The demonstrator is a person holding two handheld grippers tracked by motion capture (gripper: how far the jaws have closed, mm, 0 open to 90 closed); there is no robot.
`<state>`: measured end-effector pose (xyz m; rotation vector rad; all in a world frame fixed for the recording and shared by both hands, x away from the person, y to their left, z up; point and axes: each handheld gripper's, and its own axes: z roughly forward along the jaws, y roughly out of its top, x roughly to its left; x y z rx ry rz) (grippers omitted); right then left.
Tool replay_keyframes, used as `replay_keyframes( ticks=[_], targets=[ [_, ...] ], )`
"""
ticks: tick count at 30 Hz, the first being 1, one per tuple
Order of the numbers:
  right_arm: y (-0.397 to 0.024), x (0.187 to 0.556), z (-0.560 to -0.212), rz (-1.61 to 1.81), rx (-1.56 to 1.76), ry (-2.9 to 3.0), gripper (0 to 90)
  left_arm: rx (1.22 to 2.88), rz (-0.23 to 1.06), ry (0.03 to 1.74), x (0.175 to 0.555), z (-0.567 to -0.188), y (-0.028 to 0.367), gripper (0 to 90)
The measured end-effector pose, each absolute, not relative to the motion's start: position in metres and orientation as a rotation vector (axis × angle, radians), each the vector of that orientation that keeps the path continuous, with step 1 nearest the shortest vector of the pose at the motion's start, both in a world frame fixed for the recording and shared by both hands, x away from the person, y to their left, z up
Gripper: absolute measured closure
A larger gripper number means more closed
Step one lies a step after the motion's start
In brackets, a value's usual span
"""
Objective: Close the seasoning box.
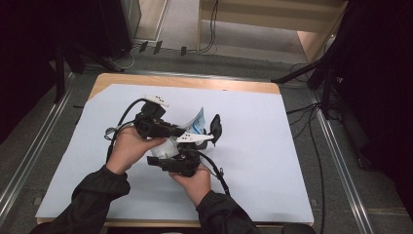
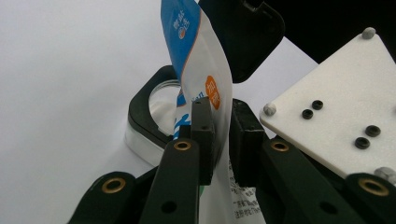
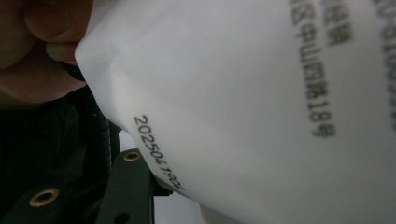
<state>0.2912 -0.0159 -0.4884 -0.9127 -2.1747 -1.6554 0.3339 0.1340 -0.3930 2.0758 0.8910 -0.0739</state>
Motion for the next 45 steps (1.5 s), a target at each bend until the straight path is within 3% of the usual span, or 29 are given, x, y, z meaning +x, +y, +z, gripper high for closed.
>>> replay_keyframes(
  ticks=[17,45],
  targets=[
    [-0.0142,0.2905,-0.4849,-1.664,-0.897,-2.210,53.9,2.041,-0.039,0.934,0.3331,-0.3907,0.1351,89.6],
    [-0.0172,0.2938,-0.4865,-1.676,-0.890,-2.125,56.0,2.017,-0.054,0.945,0.3364,-0.3897,0.1369,88.4]
  ],
)
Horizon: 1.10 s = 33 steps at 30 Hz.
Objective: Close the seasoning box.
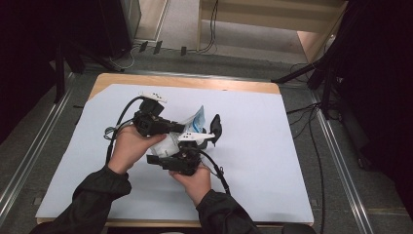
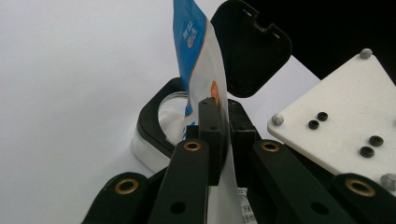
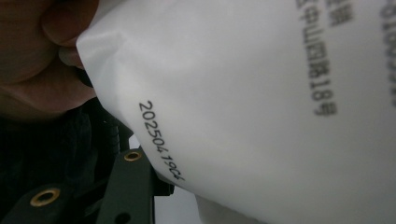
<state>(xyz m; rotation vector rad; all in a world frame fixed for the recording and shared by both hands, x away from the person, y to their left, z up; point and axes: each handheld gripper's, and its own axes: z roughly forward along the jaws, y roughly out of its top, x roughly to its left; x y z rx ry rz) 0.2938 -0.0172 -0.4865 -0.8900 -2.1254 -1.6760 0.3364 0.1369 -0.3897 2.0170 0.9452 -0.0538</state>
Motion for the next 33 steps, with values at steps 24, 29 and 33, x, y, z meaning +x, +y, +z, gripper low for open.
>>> replay_keyframes(
  ticks=[24,29,33],
  targets=[
    [-0.0167,0.2932,-0.4851,-1.676,-0.887,-2.149,56.0,2.019,-0.053,0.940,0.3363,-0.3890,0.1367,88.4],
    [-0.0167,0.2933,-0.4849,-1.678,-0.887,-2.152,56.1,2.020,-0.052,0.935,0.3362,-0.3888,0.1367,88.4],
    [-0.0168,0.2932,-0.4844,-1.677,-0.889,-2.152,56.0,2.017,-0.054,0.933,0.3360,-0.3884,0.1366,88.4]
  ],
)
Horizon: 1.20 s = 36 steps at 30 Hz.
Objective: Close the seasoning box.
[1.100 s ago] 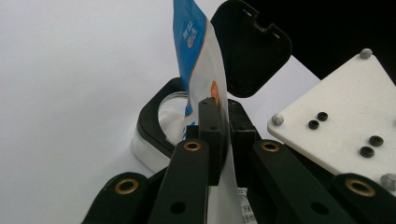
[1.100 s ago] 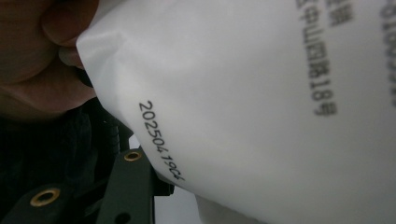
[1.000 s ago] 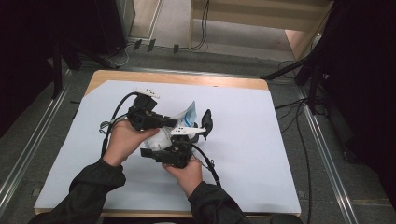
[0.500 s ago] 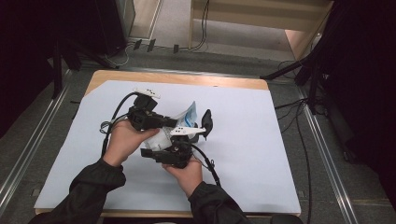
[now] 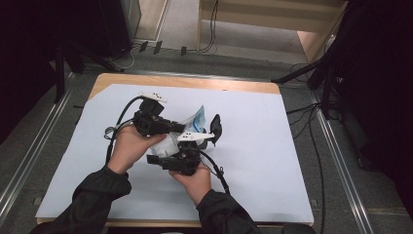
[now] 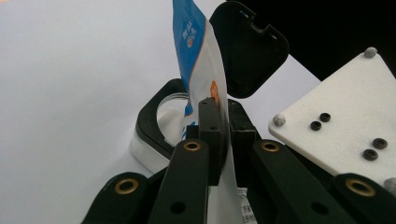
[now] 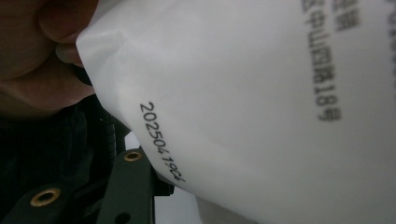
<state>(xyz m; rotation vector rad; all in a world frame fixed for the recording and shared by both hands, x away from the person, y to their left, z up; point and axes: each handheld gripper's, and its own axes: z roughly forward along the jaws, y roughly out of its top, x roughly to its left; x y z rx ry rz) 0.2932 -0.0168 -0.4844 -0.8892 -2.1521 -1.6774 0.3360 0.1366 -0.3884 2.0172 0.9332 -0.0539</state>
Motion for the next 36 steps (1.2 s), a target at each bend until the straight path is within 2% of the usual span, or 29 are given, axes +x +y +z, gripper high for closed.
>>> replay_keyframes(
  ticks=[36],
  targets=[
    [-0.0171,0.2941,-0.4834,-1.674,-0.887,-2.138,56.1,2.014,-0.043,0.936,0.3362,-0.3875,0.1361,88.5]
  ],
)
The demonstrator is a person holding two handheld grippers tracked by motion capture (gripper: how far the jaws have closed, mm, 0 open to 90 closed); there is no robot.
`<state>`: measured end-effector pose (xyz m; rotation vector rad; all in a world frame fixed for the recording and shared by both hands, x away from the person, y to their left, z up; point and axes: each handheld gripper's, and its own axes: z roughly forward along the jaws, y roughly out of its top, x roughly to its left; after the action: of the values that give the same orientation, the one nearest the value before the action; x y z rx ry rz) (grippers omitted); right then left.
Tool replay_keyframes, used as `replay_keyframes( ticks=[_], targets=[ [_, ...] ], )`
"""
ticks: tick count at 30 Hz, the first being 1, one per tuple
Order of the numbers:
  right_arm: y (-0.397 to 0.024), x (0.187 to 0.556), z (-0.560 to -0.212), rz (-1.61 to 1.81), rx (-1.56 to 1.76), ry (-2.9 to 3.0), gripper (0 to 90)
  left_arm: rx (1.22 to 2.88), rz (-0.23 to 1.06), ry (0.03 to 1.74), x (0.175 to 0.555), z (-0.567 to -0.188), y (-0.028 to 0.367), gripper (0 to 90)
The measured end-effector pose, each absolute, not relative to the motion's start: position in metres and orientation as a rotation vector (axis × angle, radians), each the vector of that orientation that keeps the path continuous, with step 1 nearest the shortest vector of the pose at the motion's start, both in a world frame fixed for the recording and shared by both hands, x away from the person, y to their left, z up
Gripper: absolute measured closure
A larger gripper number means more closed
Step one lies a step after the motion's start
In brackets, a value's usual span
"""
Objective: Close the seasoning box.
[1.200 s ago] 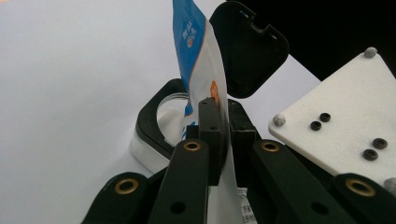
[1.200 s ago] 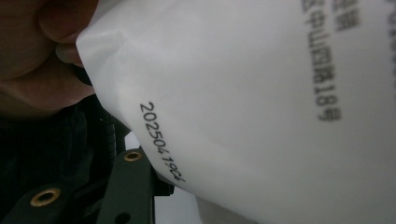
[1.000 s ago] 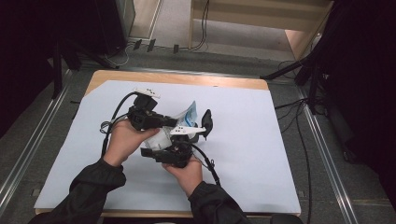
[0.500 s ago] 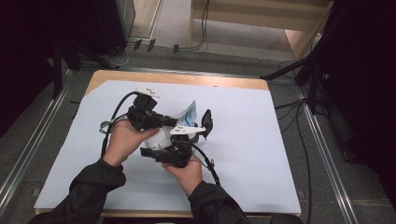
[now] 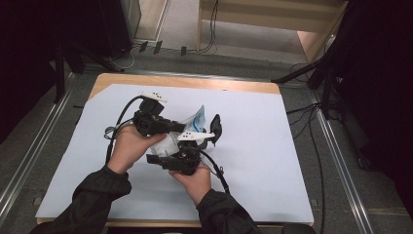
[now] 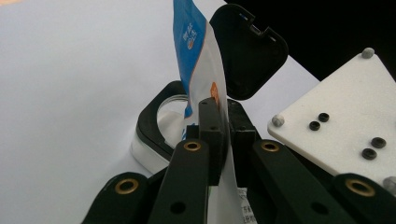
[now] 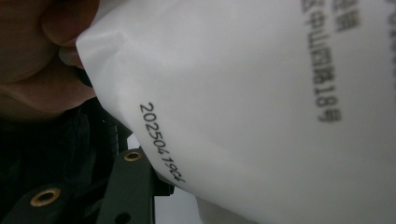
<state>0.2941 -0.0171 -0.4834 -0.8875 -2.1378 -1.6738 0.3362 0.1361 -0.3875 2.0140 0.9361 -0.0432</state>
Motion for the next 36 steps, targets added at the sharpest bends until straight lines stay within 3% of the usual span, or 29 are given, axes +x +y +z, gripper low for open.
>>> replay_keyframes(
  ticks=[36],
  targets=[
    [-0.0172,0.2950,-0.4842,-1.673,-0.887,-2.119,56.1,2.025,-0.048,0.934,0.3363,-0.3873,0.1346,88.3]
  ],
)
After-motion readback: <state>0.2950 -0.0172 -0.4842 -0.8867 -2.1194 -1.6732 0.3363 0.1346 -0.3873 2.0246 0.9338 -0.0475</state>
